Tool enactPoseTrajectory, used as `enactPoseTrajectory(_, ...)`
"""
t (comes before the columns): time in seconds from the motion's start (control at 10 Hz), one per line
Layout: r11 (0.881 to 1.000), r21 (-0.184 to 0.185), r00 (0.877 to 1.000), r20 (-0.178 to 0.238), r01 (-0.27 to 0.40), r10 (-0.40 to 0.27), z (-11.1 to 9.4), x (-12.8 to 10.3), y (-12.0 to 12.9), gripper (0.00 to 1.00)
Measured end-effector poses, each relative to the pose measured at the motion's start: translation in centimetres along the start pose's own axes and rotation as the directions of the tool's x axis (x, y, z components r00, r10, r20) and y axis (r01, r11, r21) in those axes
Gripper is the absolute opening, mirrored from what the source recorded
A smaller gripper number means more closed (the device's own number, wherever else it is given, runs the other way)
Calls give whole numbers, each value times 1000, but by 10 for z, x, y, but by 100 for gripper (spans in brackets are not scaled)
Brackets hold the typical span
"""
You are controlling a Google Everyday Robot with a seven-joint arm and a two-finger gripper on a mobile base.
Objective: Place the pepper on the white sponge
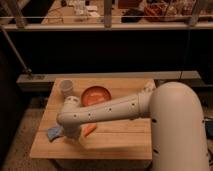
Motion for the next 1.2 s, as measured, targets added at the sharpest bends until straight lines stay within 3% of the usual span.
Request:
enactPoseTrajectory(0.6, 1000, 1, 1000, -3, 4, -4, 4, -3, 3, 80)
enactPoseTrajectory(0.9, 1000, 1, 1000, -7, 10, -10, 3, -6, 2, 68)
enactPoseTrajectory(1.1, 1000, 1, 1000, -9, 14, -14, 3, -6, 3, 69)
enactPoseTrajectory(1.2, 1000, 2, 1000, -10, 13, -13, 4, -6, 4, 76)
